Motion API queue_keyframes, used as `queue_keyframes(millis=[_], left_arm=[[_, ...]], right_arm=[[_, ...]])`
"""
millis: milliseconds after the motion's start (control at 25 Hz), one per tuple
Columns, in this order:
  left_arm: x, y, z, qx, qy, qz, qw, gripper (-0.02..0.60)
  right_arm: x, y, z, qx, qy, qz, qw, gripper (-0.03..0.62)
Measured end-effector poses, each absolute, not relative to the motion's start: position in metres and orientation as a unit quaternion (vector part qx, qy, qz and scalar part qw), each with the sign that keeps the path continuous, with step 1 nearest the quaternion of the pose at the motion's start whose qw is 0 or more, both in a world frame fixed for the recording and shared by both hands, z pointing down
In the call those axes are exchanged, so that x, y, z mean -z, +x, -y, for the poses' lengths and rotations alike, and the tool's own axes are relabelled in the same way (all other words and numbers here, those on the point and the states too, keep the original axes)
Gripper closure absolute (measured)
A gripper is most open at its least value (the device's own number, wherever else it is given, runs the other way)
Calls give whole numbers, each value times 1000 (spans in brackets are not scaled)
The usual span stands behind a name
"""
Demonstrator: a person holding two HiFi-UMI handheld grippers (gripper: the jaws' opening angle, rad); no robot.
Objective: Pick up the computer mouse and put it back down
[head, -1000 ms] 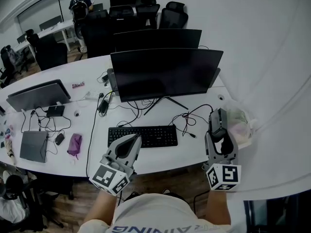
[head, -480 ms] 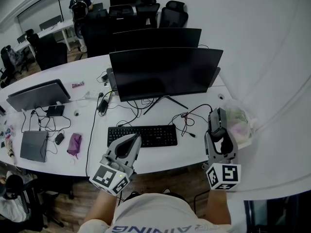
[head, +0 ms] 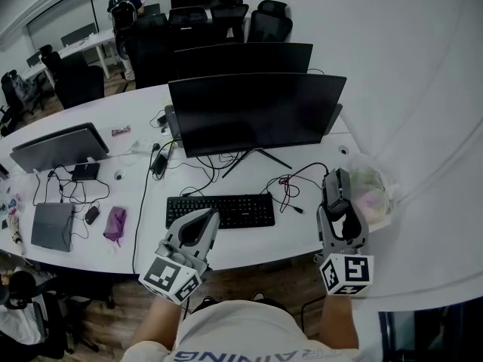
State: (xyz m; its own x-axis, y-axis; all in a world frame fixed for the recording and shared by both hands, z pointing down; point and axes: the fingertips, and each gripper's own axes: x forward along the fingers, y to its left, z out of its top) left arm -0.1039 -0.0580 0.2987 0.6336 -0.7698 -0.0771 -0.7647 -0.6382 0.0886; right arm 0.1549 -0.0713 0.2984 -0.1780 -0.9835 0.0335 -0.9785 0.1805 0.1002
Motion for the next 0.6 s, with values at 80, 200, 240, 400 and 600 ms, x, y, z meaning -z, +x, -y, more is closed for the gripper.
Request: queue_keyframes(millis=[80,200,240,400,600], left_arm=[[-299,-104,58,53,903,425,25,574],[-303,-102,57,50,903,425,28,574],[-304,-101,57,49,903,426,29,574],[-307,-100,57,44,902,428,33,574],[-312,-96,59,36,901,431,39,574]], right_arm=[[-300,155,72,26,639,768,47,321],[-306,157,73,20,638,768,50,321],[-308,158,73,18,638,768,52,321],[-316,159,76,10,635,771,57,321],[-332,163,81,-6,631,773,66,321]])
